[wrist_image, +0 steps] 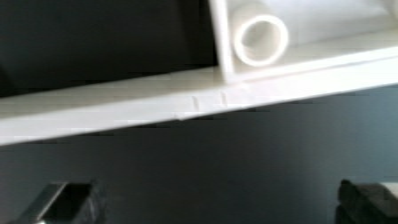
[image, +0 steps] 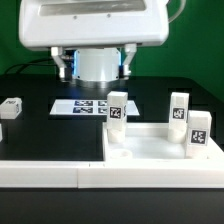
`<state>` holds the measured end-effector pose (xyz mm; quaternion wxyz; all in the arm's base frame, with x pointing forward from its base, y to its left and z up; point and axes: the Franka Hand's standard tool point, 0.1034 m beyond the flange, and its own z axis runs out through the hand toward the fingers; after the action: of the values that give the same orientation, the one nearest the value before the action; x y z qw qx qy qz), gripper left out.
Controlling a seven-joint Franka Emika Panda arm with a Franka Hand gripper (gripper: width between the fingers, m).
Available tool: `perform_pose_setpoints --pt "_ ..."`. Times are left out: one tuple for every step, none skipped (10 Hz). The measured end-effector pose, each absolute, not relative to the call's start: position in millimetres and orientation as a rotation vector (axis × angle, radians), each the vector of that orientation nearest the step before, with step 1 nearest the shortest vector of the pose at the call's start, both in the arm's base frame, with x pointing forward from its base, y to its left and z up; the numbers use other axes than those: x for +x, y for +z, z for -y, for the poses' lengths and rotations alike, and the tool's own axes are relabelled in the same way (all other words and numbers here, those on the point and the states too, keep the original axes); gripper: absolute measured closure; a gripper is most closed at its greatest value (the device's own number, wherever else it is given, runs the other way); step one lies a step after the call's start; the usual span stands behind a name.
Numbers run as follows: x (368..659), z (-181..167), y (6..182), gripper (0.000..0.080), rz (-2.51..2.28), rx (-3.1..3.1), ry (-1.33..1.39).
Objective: Assemble square table
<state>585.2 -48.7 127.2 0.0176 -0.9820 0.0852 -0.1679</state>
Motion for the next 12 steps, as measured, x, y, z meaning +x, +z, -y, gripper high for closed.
perform_pose_setpoints --pt "560 61 119.3 0.0150 -0.174 -3.081 -0.484" --pt "531 84 113.3 0.0150 -0.084 -3.105 -0.433" --pt "508 112 107.1 0.0150 -0.067 -3.109 -0.378" --pt "498 132 102.9 0.0150 -0.075 -3.111 -0.349" --pt "492 146 100.6 0.0150 -0.077 -3.111 -0.331" --pt "493 143 100.9 0.0150 -0.099 -3.110 -0.331" --pt "493 142 100.6 0.0150 -0.094 -3.110 -0.330" --pt "493 143 100.5 0.0150 -0.098 -3.110 -0.330" --pt "493 143 100.4 0.0150 -0.097 -3.110 -0.330" --pt "493 142 100.1 0.0150 -0.101 -3.108 -0.323" --pt "486 146 96.4 0.0150 -0.085 -3.099 -0.287" --pt "465 167 87.5 0.0150 -0.114 -3.096 -0.225"
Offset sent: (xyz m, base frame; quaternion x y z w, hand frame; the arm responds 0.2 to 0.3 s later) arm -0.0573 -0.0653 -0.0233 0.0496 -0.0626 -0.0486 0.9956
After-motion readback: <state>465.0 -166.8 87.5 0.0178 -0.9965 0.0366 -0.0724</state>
